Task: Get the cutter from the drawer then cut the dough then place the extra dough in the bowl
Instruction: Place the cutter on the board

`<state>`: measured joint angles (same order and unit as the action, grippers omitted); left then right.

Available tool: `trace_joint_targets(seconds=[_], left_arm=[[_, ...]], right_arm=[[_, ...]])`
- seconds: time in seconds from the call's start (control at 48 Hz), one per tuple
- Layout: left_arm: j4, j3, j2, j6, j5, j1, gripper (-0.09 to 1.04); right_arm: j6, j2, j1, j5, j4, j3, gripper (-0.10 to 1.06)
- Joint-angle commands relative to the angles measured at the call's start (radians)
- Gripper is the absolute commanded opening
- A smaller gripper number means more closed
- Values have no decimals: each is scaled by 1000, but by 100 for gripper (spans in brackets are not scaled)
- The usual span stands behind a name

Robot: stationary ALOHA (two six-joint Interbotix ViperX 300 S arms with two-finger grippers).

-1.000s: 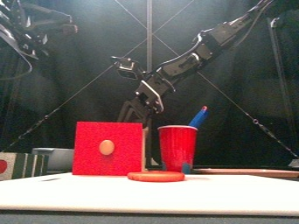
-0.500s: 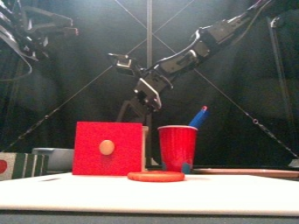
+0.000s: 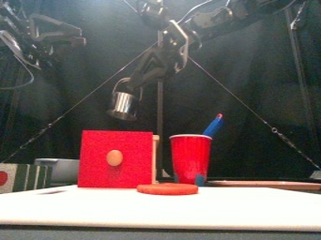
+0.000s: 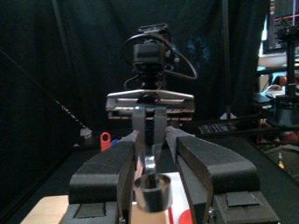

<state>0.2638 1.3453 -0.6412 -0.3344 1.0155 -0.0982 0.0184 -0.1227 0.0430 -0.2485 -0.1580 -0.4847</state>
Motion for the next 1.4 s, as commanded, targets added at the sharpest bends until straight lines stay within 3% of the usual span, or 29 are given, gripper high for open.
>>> trace_joint_targets(seconds=[0.021,0.375,0.833,1.0,1.208,1.396], left_arm=[[2,-20,2,-3,6,35,73],[-2,-41,2,-3,5,46,72],[-2,-71,3,3,6,40,73],[0,-74,3,8,5,46,73],[34,-97,18,9,-3,51,73],[172,-163,81,5,-130,123,73]], right_arm=[[2,-123,-12,-3,21,-129,43],[2,-184,-91,52,78,-397,43],[2,-106,-86,155,61,-433,44],[6,-100,-84,158,107,-422,45],[6,-101,-86,158,178,-405,58],[6,-106,-91,158,186,-387,69]])
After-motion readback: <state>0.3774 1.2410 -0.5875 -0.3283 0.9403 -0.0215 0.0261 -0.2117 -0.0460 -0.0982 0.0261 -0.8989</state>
